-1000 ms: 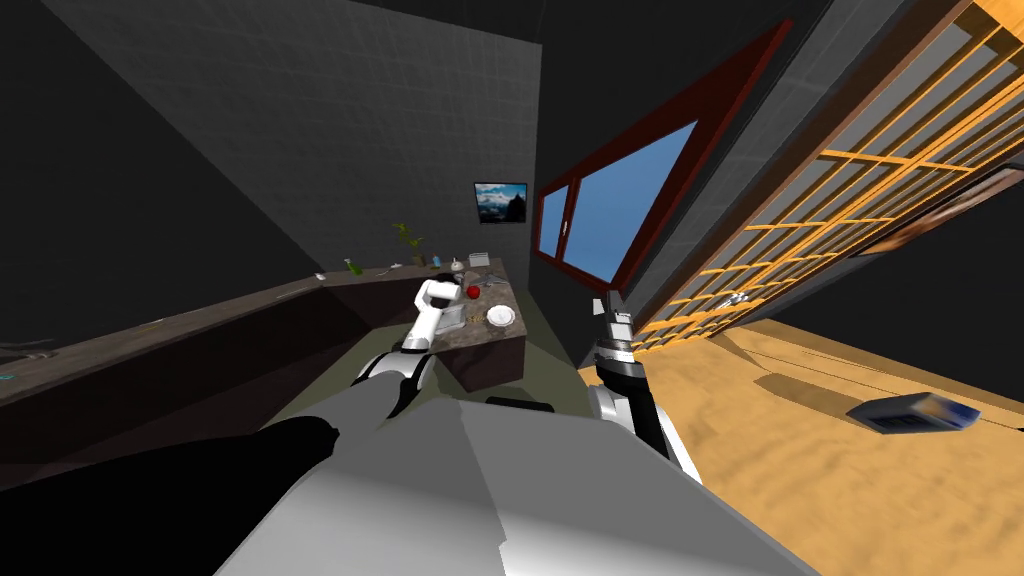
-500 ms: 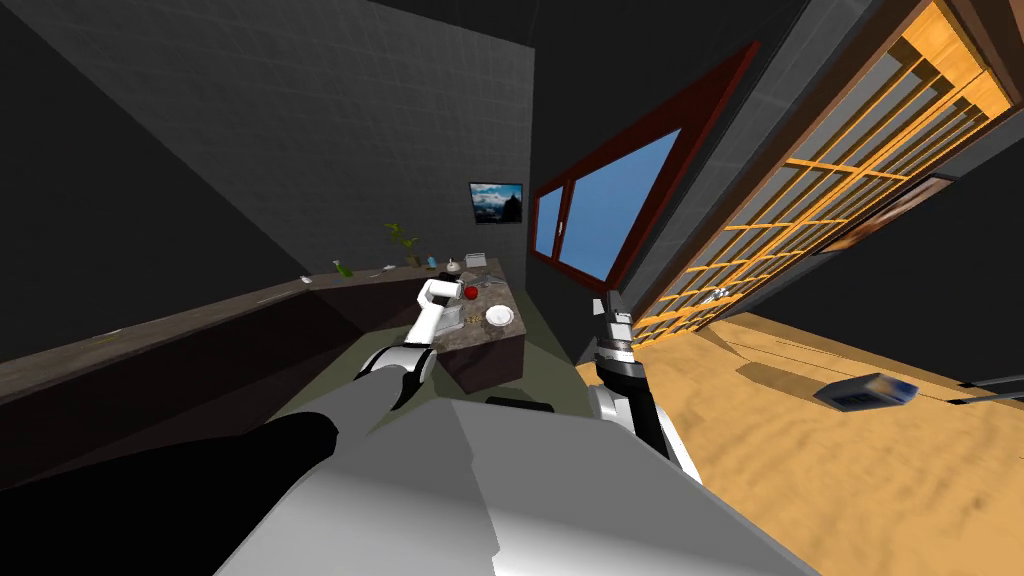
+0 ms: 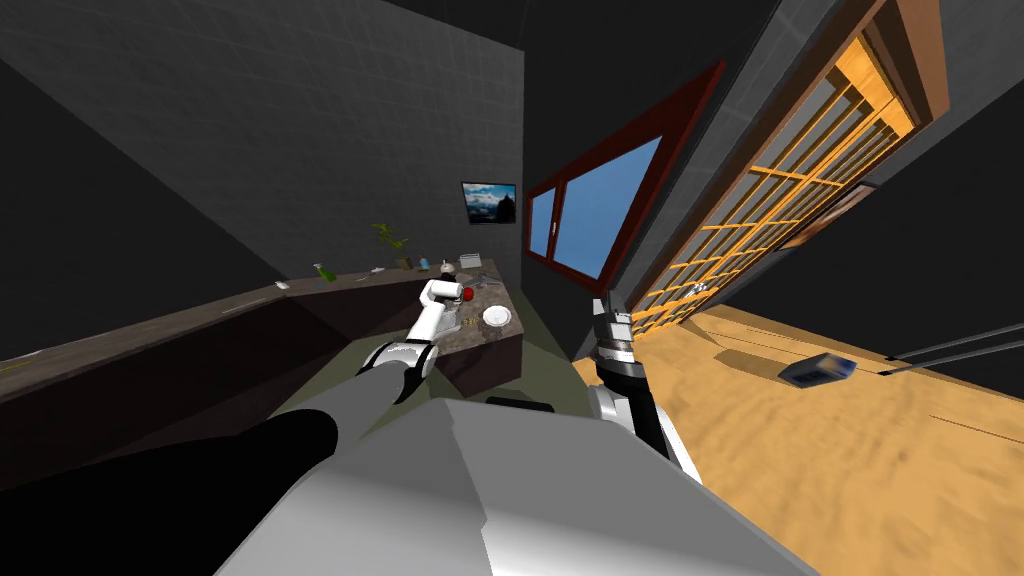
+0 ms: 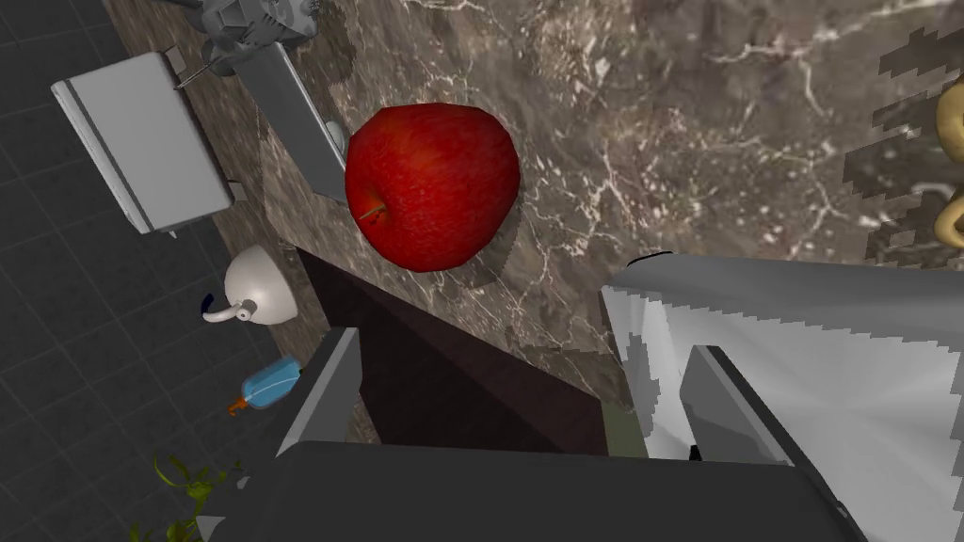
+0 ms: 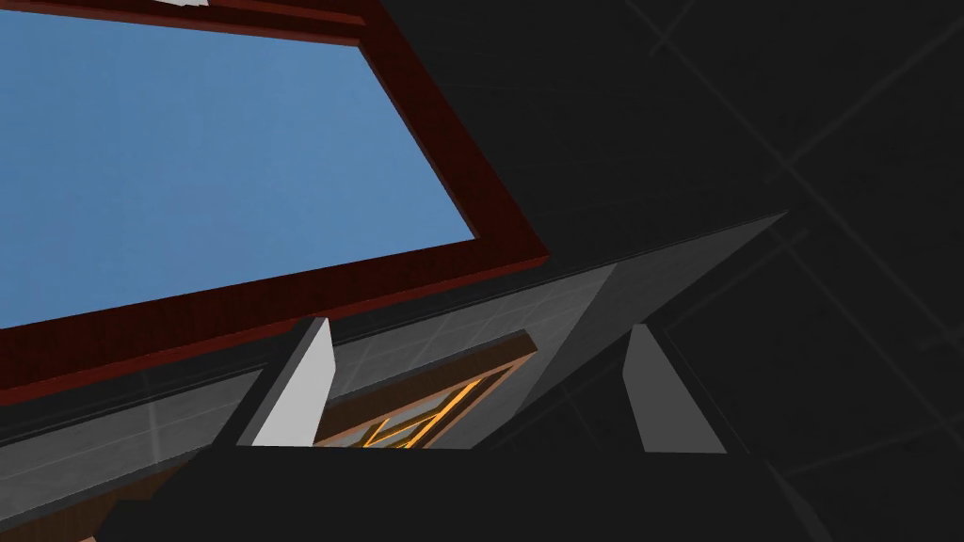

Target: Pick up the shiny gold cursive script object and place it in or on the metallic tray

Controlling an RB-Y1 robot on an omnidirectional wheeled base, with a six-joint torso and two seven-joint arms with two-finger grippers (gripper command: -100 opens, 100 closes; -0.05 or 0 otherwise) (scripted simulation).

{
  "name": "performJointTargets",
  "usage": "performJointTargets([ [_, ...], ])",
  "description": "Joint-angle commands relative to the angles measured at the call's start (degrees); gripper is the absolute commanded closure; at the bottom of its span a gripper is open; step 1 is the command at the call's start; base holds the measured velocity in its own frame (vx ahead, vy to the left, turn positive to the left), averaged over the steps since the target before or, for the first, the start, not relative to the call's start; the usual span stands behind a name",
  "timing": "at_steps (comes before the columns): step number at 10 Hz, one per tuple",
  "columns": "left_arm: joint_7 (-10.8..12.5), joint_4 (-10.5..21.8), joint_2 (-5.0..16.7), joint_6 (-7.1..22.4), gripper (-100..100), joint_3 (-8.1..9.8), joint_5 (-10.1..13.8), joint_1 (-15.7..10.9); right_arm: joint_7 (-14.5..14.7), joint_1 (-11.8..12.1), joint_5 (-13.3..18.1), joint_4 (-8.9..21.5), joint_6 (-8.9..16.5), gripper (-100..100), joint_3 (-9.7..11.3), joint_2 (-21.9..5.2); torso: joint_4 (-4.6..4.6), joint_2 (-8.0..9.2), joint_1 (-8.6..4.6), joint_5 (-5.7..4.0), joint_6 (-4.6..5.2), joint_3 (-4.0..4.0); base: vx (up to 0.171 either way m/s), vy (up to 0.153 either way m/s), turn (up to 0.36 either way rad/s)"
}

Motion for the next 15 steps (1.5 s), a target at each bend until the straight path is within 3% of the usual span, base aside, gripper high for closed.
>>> performJointTargets([
  [1,0.7,2.9,0.1,2.9,-100,0.18,1.3,-1.4,0.0,0.0,0.0,0.0,0.0,0,0.0,0.0,0.0,0.0,0.0,0.0,0.0,0.0,-0.007,0.037,-0.157],
  [4,1.3,7.6,0.1,7.7,-100,0.26,2.4,-2.5,0.0,0.0,0.0,0.0,0.0,0,0.0,0.0,-0.01,-0.04,0.02,0.0,0.02,-0.02,0.002,0.034,-0.104],
  [5,1.8,10.5,0.1,9.0,-100,0.31,3.5,-3.4,0.0,0.0,0.0,0.0,0.0,0,0.0,0.0,-0.02,-0.05,0.01,0.01,0.0,-0.03,0.005,0.039,-0.166],
  [7,1.8,10.7,0.1,10.7,-100,0.31,3.5,-3.4,0.0,0.0,0.0,0.0,0.0,0,0.0,0.0,-0.01,-0.05,0.02,0.01,-0.02,-0.03,0.003,0.024,-0.021],
  [8,2.4,13.7,0.0,12.8,-100,0.35,4.4,-4.3,0.0,0.0,0.0,0.0,0.0,0,0.0,0.0,-0.01,-0.04,-0.04,0.0,-0.03,-0.02,0.005,0.018,-0.114],
  [9,2.4,13.7,0.0,13.5,-100,0.35,4.4,-4.3,0.0,0.0,0.0,0.0,0.0,0,0.0,0.0,-0.01,-0.05,-0.04,-0.01,0.01,-0.03,0.007,0.022,-0.103],
  [10,2.9,16.4,-0.1,15.5,-100,0.37,5.4,-5.0,0.0,0.0,0.0,0.0,0.0,0,0.0,0.0,-0.01,-0.06,-0.04,-0.01,-0.01,-0.03,0.01,0.026,-0.127],
  [11,2.9,16.4,-0.1,16.0,-100,0.37,5.4,-5.0,0.0,0.0,0.0,0.0,0.0,0,0.0,0.0,-0.01,-0.07,-0.02,-0.01,0.0,-0.04,0.009,0.028,-0.058],
  [14,3.8,21.1,-0.4,20.1,-100,0.36,7.0,-6.1,0.0,0.0,0.0,0.0,0.0,0,0.0,0.0,-0.02,-0.09,-0.03,-0.01,-0.02,-0.05,0.018,0.026,-0.092],
  [15,3.8,21.1,-0.4,20.1,-100,0.36,7.0,-6.1,0.0,0.0,0.0,0.0,0.0,0,0.0,0.0,-0.03,-0.11,-0.01,0.0,-0.01,-0.06,0.023,0.024,-0.055],
])
